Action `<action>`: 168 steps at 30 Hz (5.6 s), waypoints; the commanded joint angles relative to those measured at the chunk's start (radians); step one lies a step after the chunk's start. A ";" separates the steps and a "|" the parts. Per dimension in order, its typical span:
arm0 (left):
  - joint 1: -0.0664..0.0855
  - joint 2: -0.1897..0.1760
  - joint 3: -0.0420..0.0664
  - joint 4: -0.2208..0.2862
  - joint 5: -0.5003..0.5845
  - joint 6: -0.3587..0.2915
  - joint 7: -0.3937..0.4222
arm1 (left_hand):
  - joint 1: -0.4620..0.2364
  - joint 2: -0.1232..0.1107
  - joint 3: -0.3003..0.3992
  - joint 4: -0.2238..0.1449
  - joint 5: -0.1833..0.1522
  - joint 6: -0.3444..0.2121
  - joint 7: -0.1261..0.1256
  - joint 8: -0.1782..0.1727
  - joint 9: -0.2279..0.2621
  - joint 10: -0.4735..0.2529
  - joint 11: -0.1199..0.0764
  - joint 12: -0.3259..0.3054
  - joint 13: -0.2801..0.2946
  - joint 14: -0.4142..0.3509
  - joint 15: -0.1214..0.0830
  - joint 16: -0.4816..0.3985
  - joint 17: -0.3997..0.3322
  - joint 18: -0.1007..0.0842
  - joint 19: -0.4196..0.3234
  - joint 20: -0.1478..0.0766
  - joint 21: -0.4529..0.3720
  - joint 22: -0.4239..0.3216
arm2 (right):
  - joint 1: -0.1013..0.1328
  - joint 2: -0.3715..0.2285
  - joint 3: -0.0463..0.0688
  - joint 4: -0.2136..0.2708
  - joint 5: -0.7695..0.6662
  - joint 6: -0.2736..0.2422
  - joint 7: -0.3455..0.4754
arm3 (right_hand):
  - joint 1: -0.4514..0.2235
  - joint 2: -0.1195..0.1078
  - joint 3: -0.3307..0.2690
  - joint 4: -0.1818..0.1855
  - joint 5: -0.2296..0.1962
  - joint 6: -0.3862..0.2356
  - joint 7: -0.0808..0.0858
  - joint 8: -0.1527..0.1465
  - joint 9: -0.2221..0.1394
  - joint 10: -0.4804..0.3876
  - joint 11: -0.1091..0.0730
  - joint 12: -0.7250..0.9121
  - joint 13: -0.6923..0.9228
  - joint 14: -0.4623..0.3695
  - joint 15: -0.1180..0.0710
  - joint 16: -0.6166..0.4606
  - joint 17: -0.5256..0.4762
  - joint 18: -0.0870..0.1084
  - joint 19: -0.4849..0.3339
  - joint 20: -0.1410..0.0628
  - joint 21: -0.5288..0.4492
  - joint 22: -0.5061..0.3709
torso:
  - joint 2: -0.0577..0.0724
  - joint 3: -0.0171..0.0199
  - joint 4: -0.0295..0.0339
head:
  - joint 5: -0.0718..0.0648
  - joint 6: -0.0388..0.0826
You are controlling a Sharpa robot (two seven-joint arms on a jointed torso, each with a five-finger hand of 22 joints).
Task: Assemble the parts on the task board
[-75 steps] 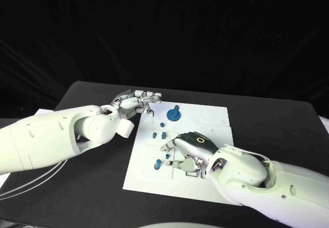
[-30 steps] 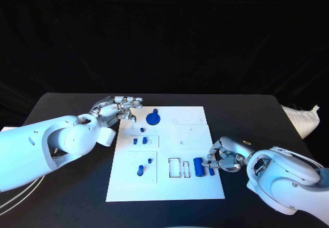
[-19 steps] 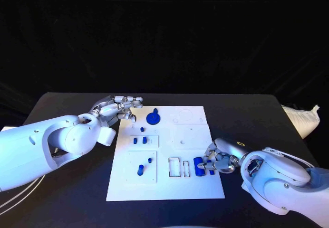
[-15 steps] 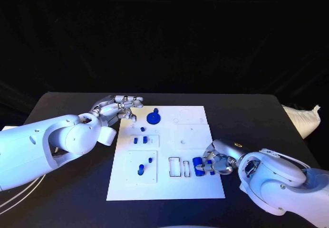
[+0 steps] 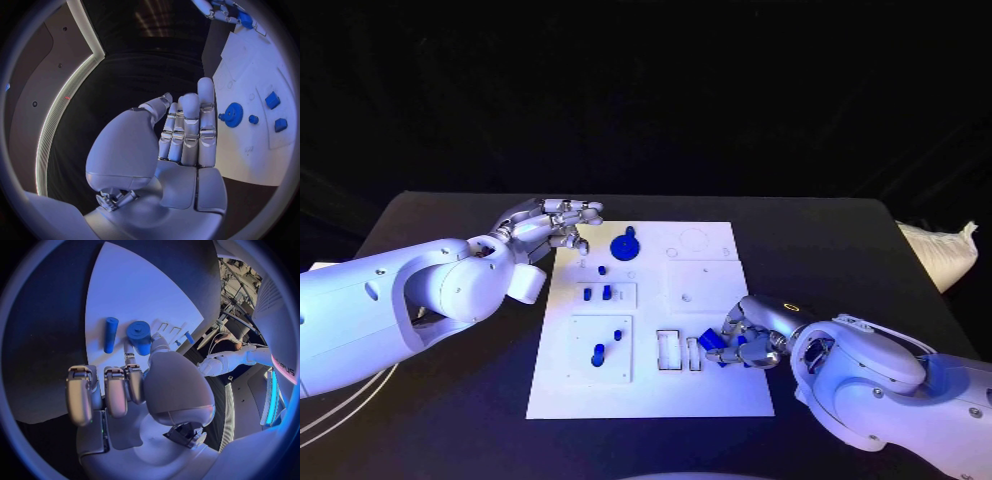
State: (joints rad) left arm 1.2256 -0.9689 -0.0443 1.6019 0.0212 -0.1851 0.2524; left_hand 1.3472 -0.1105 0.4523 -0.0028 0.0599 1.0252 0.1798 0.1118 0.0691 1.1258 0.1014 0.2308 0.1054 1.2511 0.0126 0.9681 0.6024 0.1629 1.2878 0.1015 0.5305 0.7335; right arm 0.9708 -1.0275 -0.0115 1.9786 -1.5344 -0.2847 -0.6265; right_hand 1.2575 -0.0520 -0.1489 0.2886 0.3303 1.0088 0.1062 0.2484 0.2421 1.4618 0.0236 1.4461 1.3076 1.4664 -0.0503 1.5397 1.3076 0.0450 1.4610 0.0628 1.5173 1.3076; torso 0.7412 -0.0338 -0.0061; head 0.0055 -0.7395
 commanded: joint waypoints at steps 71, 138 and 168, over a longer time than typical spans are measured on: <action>0.000 -0.006 -0.001 0.013 -0.003 0.022 0.008 | 0.001 0.010 -0.011 -0.003 -0.003 -0.007 0.000 0.006 0.000 -0.010 -0.001 0.010 0.003 -0.008 0.000 0.004 -0.004 0.018 -0.001 0.007 -0.005 -0.002 | -0.012 0.127 0.011 -0.003 0.110 -0.083 -0.021 | -0.246 0.065 -0.135 0.006 -0.278 0.029 -0.032 0.052 0.141 0.018 -0.024 -0.075 0.125 0.086 -0.016 -0.020 0.177 -0.014 0.034 -0.018 -0.009 0.132 | -0.003 0.0020 -0.0033 | 0.033 -0.009; 0.000 -0.023 -0.003 0.035 -0.007 0.024 0.013 | 0.001 0.010 -0.011 -0.003 -0.003 -0.007 0.000 0.006 0.000 -0.010 -0.001 0.010 0.003 -0.008 0.000 0.004 -0.004 0.018 -0.001 0.007 -0.005 -0.002 | -0.013 -0.124 0.002 0.039 -0.052 0.018 -0.001 | 0.024 0.126 -0.023 -0.065 -0.071 0.005 -0.012 -0.018 0.140 -0.003 -0.009 -0.138 0.102 0.081 -0.003 -0.036 0.157 -0.009 0.022 -0.006 -0.025 0.112 | -0.006 0.0007 -0.0170 | -0.021 -0.011; 0.000 -0.026 -0.003 0.032 -0.007 0.024 0.010 | 0.001 0.010 -0.011 -0.003 -0.003 -0.007 0.000 0.006 0.000 -0.010 -0.001 0.010 0.003 -0.008 0.000 0.004 -0.004 0.018 -0.001 0.007 -0.005 -0.002 | -0.043 -0.027 0.001 -0.014 -0.178 0.121 -0.041 | 0.143 0.103 0.021 -0.123 -0.188 0.029 -0.016 -0.035 0.130 0.001 -0.014 -0.133 0.109 0.084 -0.007 -0.030 0.168 -0.010 0.026 -0.009 -0.023 0.118 | -0.008 0.0016 -0.0183 | -0.013 -0.019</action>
State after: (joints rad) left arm 1.2254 -0.9951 -0.0474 1.6324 0.0173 -0.1792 0.2535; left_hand 1.3472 -0.1105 0.4469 -0.0083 0.0599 1.0252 0.1798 0.1116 0.0692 1.1225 0.0976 0.2382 0.1064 1.2511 0.0127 0.9681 0.5999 0.1629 1.2879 0.1015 0.5305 0.7322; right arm 0.9418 -1.0602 -0.0002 1.9764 -1.6555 -0.2534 -0.6356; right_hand 1.3816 0.0377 -0.1279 0.1710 0.1484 1.0312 0.0907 0.2178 0.3802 1.4561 0.0144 1.3078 1.4831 1.4643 -0.0555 1.5048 1.3077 0.0453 1.4680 0.0485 1.4969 1.3077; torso 0.7338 -0.0321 -0.0243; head -0.0080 -0.7569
